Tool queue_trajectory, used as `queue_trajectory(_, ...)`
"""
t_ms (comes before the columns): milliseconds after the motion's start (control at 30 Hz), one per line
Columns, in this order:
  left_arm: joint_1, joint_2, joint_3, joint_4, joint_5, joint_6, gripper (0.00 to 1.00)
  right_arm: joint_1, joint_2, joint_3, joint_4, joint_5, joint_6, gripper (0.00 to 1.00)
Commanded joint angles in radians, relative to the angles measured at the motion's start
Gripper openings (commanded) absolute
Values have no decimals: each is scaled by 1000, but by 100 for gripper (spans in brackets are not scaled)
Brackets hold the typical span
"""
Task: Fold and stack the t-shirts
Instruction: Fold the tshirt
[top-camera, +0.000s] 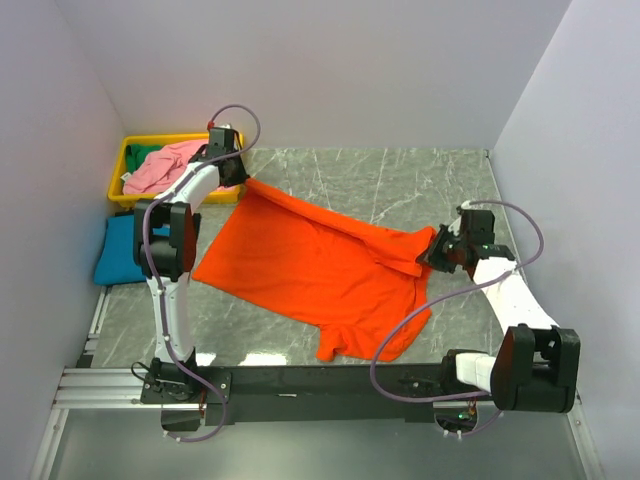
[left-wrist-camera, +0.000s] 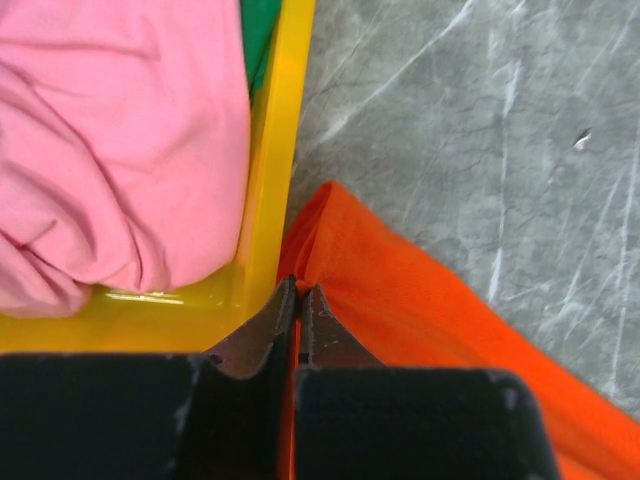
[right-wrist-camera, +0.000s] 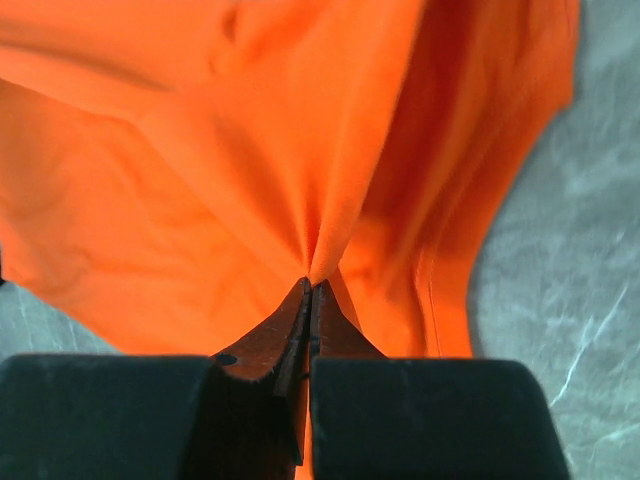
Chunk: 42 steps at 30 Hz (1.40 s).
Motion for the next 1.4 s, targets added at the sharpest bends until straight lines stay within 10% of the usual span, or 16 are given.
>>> queue_trajectory(0,6,-63,-18,-6,-21,-23,1,4,-29,-50,25,-27,21,0)
queue_trajectory(400,6,-69,-69,-8,-32,-47,6,5,-60,-203,90,-61,44,12)
queue_trajectory(600,6,-124,-94,15,-29,-52,31,-1,-188,-171,124,101,64,51)
queue_trajectory(900,1,-201,-109,58,31,-67,76,-101,-158,-179,261,157,151,62)
queue_trajectory(1367,-58,-129,-69,74,52,-34,61,-234,182,-148,645,-64,302,59)
